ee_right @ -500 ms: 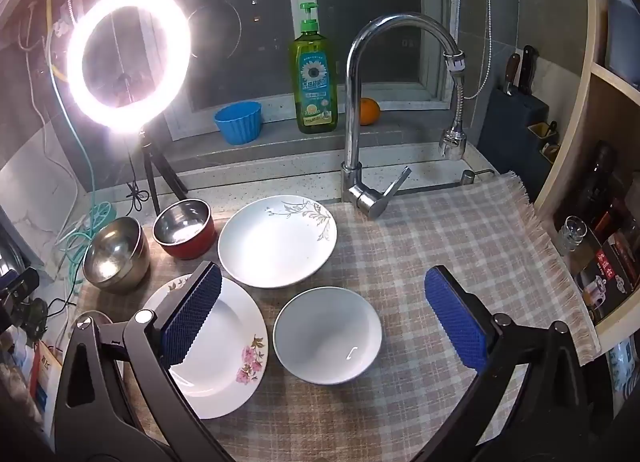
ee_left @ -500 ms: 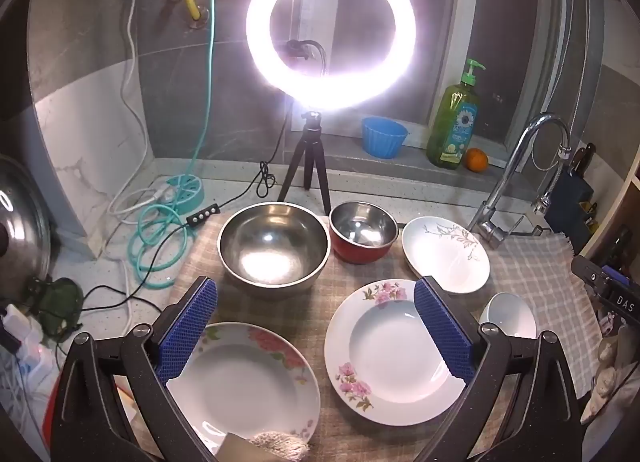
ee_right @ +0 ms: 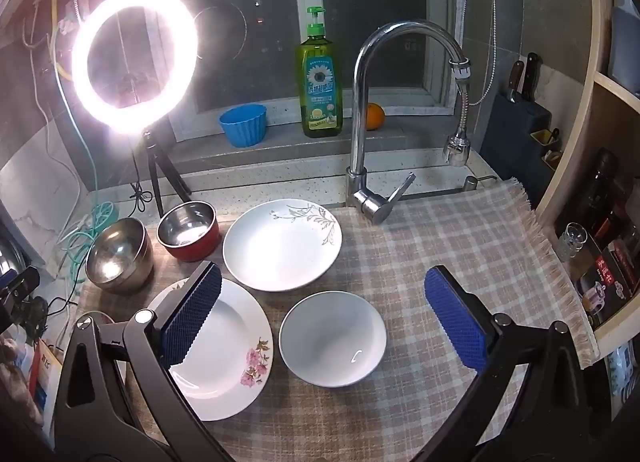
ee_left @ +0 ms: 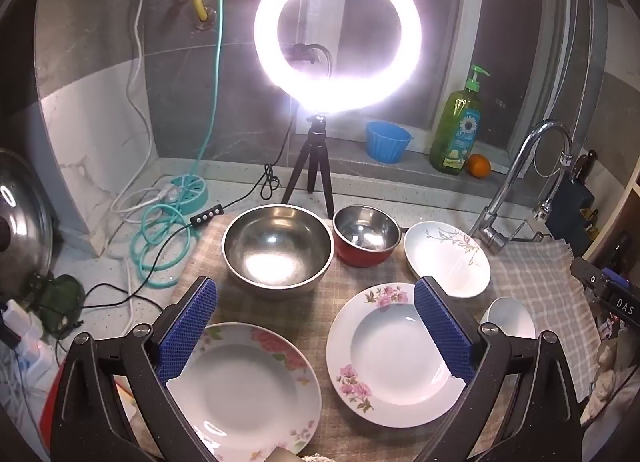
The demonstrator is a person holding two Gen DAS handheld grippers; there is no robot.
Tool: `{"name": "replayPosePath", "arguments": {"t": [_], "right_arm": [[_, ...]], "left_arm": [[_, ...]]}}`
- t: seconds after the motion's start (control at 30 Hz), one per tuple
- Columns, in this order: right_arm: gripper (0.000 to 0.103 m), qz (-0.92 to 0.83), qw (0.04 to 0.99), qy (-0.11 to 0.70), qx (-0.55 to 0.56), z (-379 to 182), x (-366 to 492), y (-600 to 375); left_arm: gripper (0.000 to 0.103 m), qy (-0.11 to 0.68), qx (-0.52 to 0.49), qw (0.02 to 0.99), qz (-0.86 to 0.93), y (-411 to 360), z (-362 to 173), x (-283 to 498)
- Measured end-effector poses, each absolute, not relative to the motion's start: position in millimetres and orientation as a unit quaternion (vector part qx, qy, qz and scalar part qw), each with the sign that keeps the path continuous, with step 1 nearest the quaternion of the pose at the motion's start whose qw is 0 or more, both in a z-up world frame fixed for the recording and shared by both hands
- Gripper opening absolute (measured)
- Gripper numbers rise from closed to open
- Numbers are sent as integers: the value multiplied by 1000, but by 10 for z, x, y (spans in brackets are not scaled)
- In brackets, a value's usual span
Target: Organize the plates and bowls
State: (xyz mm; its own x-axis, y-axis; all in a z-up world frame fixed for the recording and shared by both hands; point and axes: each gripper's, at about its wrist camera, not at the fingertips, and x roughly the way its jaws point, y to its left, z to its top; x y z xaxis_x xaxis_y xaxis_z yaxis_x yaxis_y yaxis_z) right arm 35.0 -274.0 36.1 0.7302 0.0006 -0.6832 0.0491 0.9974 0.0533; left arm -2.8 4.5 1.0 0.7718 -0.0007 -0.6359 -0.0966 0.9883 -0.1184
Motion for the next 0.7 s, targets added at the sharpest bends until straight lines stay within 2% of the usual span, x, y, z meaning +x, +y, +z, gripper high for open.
{"name": "replayPosePath", "arguments": {"t": [0.7], "right_arm": [[103, -13, 931, 364, 34, 373, 352, -2737]], "left_arm": [[99, 332, -69, 940, 24, 3, 46, 1]]}}
